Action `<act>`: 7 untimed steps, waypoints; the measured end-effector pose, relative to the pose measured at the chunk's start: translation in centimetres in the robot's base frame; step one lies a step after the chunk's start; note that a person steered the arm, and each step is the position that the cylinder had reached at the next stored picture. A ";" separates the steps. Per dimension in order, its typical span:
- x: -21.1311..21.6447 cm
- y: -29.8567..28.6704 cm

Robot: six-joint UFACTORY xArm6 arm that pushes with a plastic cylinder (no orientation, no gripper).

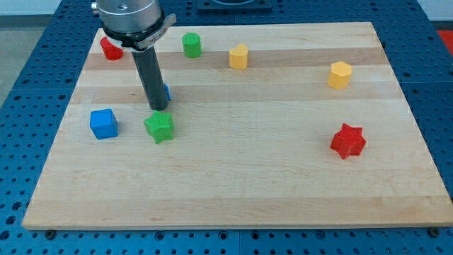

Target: Slide the blue triangle slightly to the left

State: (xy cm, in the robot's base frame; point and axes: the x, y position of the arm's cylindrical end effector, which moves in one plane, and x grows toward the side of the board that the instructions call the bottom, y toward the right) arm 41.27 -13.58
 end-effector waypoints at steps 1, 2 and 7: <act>0.4 3.8; -1.5 5.4; -4.8 -5.1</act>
State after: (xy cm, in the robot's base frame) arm 36.46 -18.72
